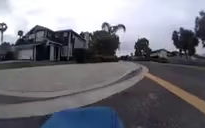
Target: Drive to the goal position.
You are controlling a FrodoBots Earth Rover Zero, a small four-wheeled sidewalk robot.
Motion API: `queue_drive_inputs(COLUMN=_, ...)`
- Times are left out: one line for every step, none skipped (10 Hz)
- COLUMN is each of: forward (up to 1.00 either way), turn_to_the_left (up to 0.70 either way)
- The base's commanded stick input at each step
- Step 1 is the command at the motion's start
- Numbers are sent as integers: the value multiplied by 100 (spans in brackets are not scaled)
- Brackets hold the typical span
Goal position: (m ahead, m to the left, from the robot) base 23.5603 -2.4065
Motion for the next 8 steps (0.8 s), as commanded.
queue_drive_inputs(forward=70, turn_to_the_left=27)
queue_drive_inputs(forward=70, turn_to_the_left=27)
queue_drive_inputs(forward=70, turn_to_the_left=27)
queue_drive_inputs(forward=70, turn_to_the_left=27)
queue_drive_inputs(forward=70, turn_to_the_left=27)
queue_drive_inputs(forward=70, turn_to_the_left=27)
queue_drive_inputs(forward=70, turn_to_the_left=27)
queue_drive_inputs(forward=70, turn_to_the_left=27)
